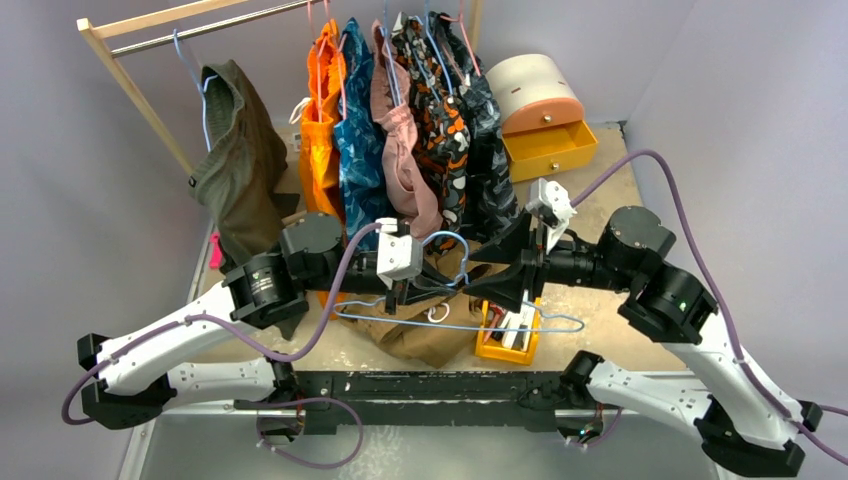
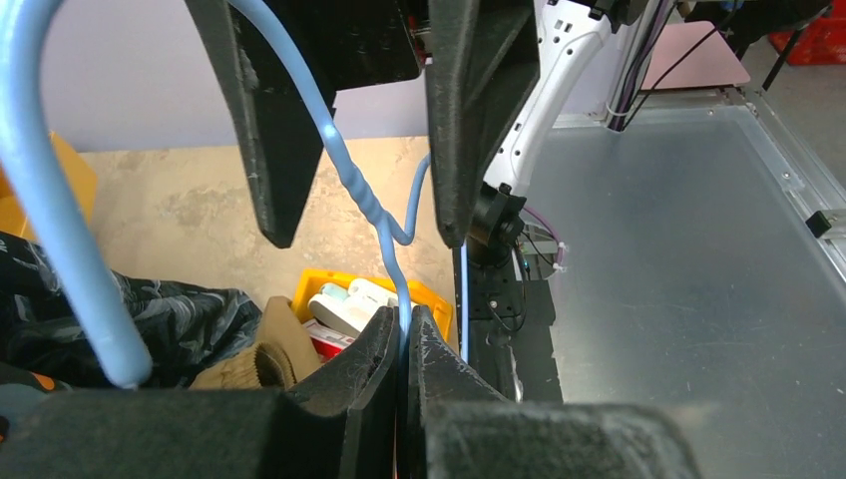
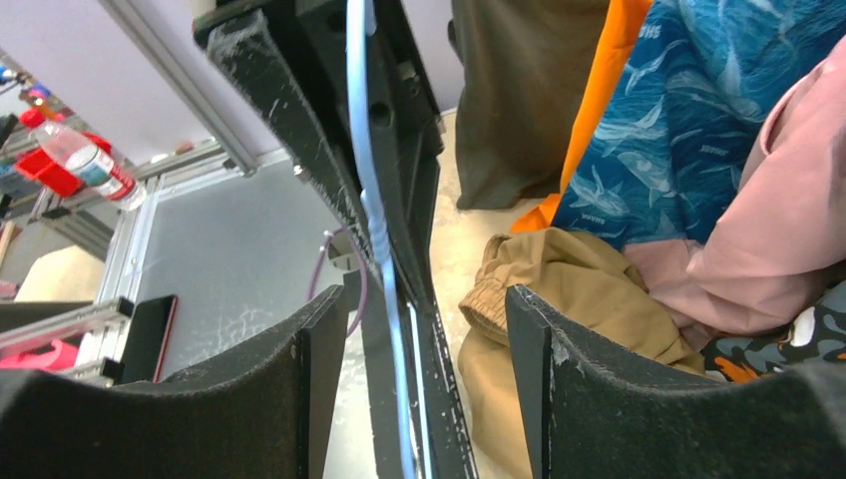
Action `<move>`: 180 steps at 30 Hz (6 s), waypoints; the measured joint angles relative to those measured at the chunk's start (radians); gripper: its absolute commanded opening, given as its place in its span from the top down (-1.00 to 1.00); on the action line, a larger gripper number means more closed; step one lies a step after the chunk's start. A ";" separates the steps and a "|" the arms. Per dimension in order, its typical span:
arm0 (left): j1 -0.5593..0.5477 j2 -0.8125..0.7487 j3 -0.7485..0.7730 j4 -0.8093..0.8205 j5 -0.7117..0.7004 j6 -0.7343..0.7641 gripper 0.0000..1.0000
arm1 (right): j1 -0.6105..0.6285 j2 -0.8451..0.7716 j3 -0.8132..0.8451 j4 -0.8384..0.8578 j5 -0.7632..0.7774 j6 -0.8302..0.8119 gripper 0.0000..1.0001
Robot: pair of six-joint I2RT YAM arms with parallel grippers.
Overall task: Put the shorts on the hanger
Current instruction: Hang the shorts on the hanger.
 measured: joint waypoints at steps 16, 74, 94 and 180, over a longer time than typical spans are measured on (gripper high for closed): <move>0.000 0.002 0.000 0.003 -0.014 -0.003 1.00 | 0.000 0.048 -0.002 0.096 -0.013 0.052 0.27; -0.002 -0.008 -0.063 0.026 -0.045 -0.080 1.00 | -0.002 0.009 -0.030 0.040 -0.088 0.044 0.87; -0.002 -0.010 -0.061 0.022 -0.048 -0.079 1.00 | -0.003 0.029 -0.042 0.103 -0.110 0.057 1.00; -0.399 0.163 -0.464 -0.660 -1.307 -1.545 0.11 | 0.000 -0.216 -0.335 0.025 0.600 0.093 1.00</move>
